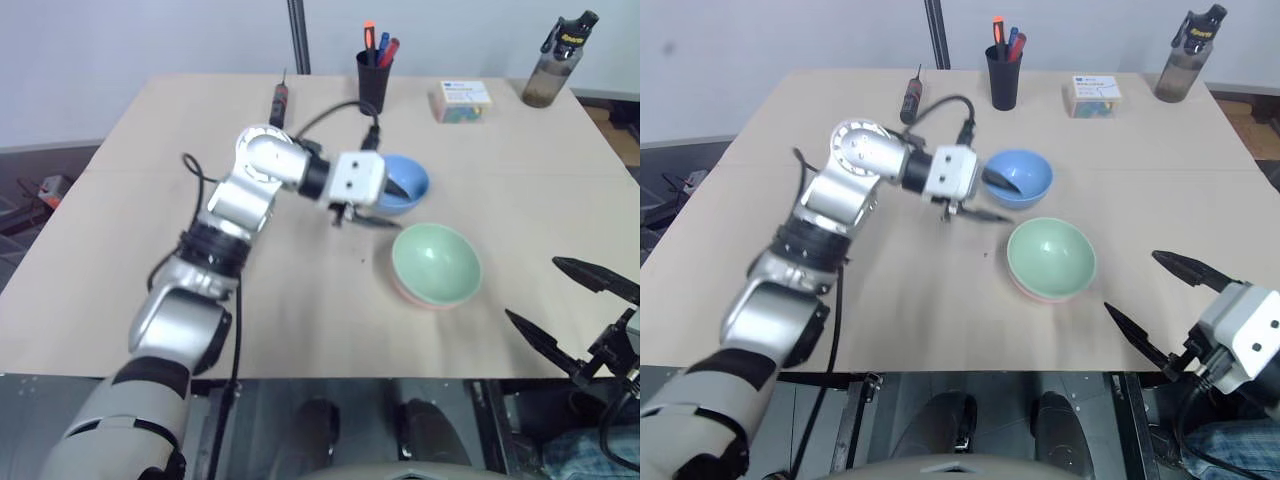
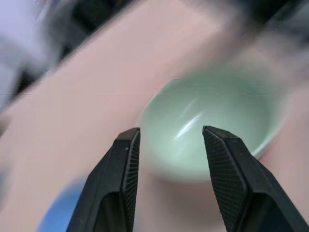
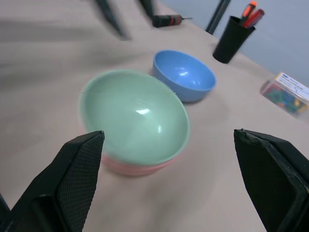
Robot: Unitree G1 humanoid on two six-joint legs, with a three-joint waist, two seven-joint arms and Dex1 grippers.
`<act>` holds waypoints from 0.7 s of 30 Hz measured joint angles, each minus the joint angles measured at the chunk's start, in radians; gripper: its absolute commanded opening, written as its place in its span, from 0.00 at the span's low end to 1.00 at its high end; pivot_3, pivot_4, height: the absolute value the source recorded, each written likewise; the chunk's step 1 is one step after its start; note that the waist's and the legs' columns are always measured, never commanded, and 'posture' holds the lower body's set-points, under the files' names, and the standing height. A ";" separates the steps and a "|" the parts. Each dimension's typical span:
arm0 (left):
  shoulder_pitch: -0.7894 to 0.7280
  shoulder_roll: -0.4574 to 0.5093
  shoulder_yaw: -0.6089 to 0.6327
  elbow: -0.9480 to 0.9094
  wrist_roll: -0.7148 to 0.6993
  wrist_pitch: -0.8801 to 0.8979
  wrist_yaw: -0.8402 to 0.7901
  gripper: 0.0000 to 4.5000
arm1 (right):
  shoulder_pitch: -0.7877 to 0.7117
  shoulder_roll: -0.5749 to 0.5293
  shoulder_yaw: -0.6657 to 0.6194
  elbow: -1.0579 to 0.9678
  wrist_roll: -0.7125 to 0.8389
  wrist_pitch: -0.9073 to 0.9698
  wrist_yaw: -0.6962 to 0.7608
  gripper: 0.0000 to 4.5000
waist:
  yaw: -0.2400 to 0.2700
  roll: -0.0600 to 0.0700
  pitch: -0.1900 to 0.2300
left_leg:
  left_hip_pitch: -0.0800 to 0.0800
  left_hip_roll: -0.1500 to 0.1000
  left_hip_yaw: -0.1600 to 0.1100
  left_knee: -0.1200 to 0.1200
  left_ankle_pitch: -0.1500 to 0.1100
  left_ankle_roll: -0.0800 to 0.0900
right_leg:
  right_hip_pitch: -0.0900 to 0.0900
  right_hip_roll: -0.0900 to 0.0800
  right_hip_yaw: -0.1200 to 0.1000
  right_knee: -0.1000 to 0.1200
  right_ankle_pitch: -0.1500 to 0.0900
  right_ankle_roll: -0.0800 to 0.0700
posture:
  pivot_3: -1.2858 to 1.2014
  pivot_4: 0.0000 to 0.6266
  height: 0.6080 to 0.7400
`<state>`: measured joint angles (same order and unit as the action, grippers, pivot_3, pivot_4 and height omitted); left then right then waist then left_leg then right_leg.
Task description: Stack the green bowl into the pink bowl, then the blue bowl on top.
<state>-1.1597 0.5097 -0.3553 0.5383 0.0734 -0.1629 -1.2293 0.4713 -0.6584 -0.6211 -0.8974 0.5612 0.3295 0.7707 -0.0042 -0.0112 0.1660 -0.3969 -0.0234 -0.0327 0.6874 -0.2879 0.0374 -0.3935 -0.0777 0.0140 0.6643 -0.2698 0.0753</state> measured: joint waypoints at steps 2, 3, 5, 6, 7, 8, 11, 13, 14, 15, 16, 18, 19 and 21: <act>-0.046 -0.016 -0.016 0.130 0.071 -0.053 0.070 0.49 | -0.048 -0.017 0.041 0.015 -0.005 0.009 -0.014 1.00 | 0.002 0.000 0.000 | -0.001 0.000 -0.001 0.000 0.000 0.000 | 0.000 0.000 -0.001 -0.001 0.000 0.000 | 0.52 0.24 1.00; -0.054 -0.022 -0.021 0.161 0.091 -0.063 0.090 0.49 | -0.059 -0.022 0.051 0.017 -0.005 0.011 -0.016 1.00 | 0.003 0.000 0.000 | -0.002 -0.001 -0.001 0.000 0.000 0.000 | -0.001 -0.001 -0.001 -0.001 0.000 0.000 | 0.52 0.24 1.00; -0.073 -0.053 -0.054 0.270 0.161 -0.113 0.155 0.49 | -0.092 -0.029 0.073 0.020 -0.007 0.015 -0.025 1.00 | 0.008 -0.001 0.000 | -0.003 -0.001 -0.001 0.000 0.001 -0.001 | -0.002 -0.001 -0.002 -0.001 0.000 0.000 | 0.52 0.24 1.00; -0.076 -0.066 -0.058 0.305 0.178 -0.126 0.175 0.49 | -0.098 -0.032 0.078 0.023 -0.007 0.018 -0.029 1.00 | 0.009 -0.001 0.000 | -0.003 -0.001 -0.001 0.000 0.001 -0.002 | -0.002 -0.001 -0.002 -0.001 0.000 0.000 | 0.52 0.24 1.00; -0.077 -0.074 -0.066 0.334 0.192 -0.138 0.191 0.49 | -0.100 -0.034 0.086 0.027 -0.007 0.020 -0.034 1.00 | 0.010 -0.001 0.001 | -0.004 -0.001 -0.001 0.000 0.002 -0.003 | -0.002 -0.001 -0.002 -0.001 0.000 0.000 | 0.52 0.24 1.00; -0.078 -0.095 -0.073 0.381 0.203 -0.151 0.199 0.49 | -0.106 -0.035 0.097 0.033 -0.007 0.027 -0.038 1.00 | 0.010 -0.001 0.001 | -0.004 -0.001 -0.001 0.000 0.002 -0.003 | -0.002 -0.001 -0.002 -0.001 0.000 0.000 | 0.52 0.24 1.00; -0.082 -0.131 -0.076 0.427 0.208 -0.172 0.193 0.49 | -0.111 -0.042 0.106 0.034 -0.007 0.038 -0.046 1.00 | 0.012 -0.001 0.001 | -0.004 -0.001 -0.001 0.000 0.002 -0.003 | -0.002 -0.001 -0.002 -0.001 0.000 0.000 | 0.52 0.24 1.00; -0.094 -0.139 -0.075 0.440 0.203 -0.175 0.165 0.49 | -0.110 -0.043 0.106 0.034 -0.007 0.040 -0.051 1.00 | 0.012 -0.001 0.001 | -0.004 -0.001 -0.001 0.000 0.001 -0.002 | -0.002 -0.001 -0.002 -0.001 0.000 0.000 | 0.52 0.24 1.00; -0.103 -0.141 -0.071 0.443 0.198 -0.176 0.154 0.49 | -0.110 -0.044 0.106 0.034 -0.007 0.041 -0.054 1.00 | 0.012 -0.001 0.001 | -0.004 -0.001 -0.001 0.000 0.001 -0.002 | -0.002 -0.001 -0.002 -0.001 0.000 0.000 | 0.52 0.24 1.00; -0.113 -0.142 -0.069 0.449 0.198 -0.179 0.147 0.49 | -0.110 -0.044 0.106 0.034 -0.007 0.042 -0.057 1.00 | 0.012 -0.001 0.001 | -0.004 -0.001 -0.001 0.000 0.001 -0.002 | -0.002 -0.001 -0.001 -0.001 0.000 0.000 | 0.52 0.24 1.00; -0.122 -0.141 -0.067 0.458 0.198 -0.184 0.144 0.49 | -0.110 -0.044 0.106 0.034 -0.007 0.044 -0.058 1.00 | 0.012 -0.001 0.001 | -0.004 -0.001 -0.001 0.000 0.001 -0.002 | -0.002 -0.001 -0.001 -0.001 0.000 0.000 | 0.52 0.24 1.00; -0.132 -0.143 -0.067 0.476 0.201 -0.198 0.144 0.49 | -0.109 -0.044 0.107 0.034 -0.008 0.045 -0.062 1.00 | 0.012 -0.001 0.001 | -0.003 -0.001 -0.001 0.000 0.001 -0.001 | -0.002 -0.001 -0.001 -0.001 0.000 0.000 | 0.52 0.24 1.00; -0.133 -0.146 -0.068 0.488 0.207 -0.207 0.146 0.49 | -0.109 -0.044 0.109 0.034 -0.011 0.045 -0.064 1.00 | 0.012 -0.001 0.001 | -0.003 -0.001 -0.001 0.000 0.001 -0.001 | -0.002 -0.001 -0.001 -0.001 0.000 0.000 | 0.52 0.24 1.00; -0.133 -0.168 -0.078 0.522 0.222 -0.224 0.146 0.49 | -0.108 -0.044 0.115 0.034 -0.016 0.046 -0.069 1.00 | 0.013 -0.001 0.001 | -0.003 -0.001 -0.001 0.000 0.001 -0.001 | -0.002 -0.001 -0.001 -0.001 0.000 0.000 | 0.52 0.24 1.00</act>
<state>-1.2922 0.3421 -0.4334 1.0600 0.2955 -0.3866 -1.0831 0.3634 -0.7025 -0.5062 -0.8635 0.5456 0.3751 0.7013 0.0088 -0.0122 0.1666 -0.4001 -0.0243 -0.0333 0.6872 -0.2872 0.0362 -0.3954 -0.0788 0.0127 0.6638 -0.2699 0.0756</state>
